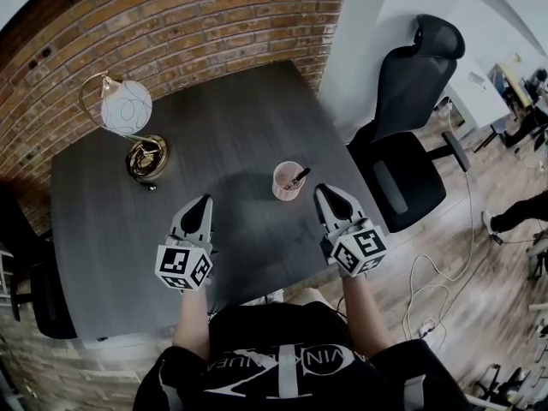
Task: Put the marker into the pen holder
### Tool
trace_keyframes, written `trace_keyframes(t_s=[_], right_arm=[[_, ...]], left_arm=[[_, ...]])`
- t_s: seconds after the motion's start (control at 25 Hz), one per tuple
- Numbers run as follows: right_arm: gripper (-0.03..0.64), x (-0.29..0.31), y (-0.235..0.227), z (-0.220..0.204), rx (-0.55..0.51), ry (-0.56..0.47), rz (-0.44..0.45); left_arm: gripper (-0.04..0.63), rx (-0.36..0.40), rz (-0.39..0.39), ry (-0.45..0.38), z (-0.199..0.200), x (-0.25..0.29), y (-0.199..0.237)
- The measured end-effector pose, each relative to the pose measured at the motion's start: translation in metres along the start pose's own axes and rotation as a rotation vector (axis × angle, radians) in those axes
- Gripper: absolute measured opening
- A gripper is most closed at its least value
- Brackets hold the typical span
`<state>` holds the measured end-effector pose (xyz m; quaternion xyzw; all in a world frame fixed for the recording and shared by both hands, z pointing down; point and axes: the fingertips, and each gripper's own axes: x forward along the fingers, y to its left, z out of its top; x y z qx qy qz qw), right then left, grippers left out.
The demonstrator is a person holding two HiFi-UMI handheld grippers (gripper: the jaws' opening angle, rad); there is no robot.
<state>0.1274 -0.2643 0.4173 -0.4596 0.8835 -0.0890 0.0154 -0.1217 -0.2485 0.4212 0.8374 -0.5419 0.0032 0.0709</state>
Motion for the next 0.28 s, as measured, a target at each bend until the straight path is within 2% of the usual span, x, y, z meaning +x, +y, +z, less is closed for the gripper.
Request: trace_keyframes(t_s=[0.28], right_arm=[[0.038,-0.0019,-0.0055,-0.0041,0.017,0.007,-0.002]], left_arm=[[0.012,-0.007,-0.005,0.015,-0.0052,0.0043,-0.0057]])
